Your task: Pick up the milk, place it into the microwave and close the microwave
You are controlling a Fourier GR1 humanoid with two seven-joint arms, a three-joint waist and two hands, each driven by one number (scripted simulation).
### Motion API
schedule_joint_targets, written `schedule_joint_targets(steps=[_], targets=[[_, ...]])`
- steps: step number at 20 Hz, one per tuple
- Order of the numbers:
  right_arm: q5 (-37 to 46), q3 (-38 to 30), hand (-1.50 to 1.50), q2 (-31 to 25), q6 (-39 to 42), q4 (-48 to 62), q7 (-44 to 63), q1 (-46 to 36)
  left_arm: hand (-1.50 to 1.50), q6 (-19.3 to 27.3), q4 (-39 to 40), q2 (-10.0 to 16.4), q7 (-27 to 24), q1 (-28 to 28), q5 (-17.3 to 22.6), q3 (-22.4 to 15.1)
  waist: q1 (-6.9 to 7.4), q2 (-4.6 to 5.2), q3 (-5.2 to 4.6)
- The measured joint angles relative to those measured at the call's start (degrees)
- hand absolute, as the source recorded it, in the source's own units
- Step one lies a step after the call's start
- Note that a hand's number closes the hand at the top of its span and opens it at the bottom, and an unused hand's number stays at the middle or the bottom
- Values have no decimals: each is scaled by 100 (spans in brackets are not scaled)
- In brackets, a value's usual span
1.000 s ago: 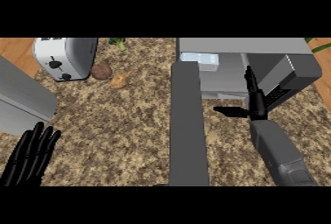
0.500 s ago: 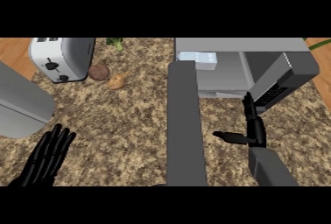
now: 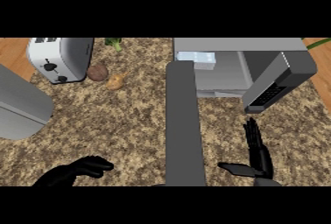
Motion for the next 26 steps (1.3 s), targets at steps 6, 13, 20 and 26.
schedule_joint_targets(steps=[6,13,20,26], targets=[[-217,194,-150,-79,450,-1165,53,981,150,39,561,-158,69,-556,-264,-318,5,8,-1],[-386,405,-150,-112,708,-2410,217,2083,150,-69,1343,-286,307,-1489,-533,-645,-5,19,2],[-509,454,-150,-306,858,-2941,120,2882,150,-281,2295,-371,432,-2204,-730,-1230,-31,19,7],[-651,558,-150,-433,951,-3636,175,3425,150,461,3196,-385,58,-2866,-1057,-2159,-48,17,3]])
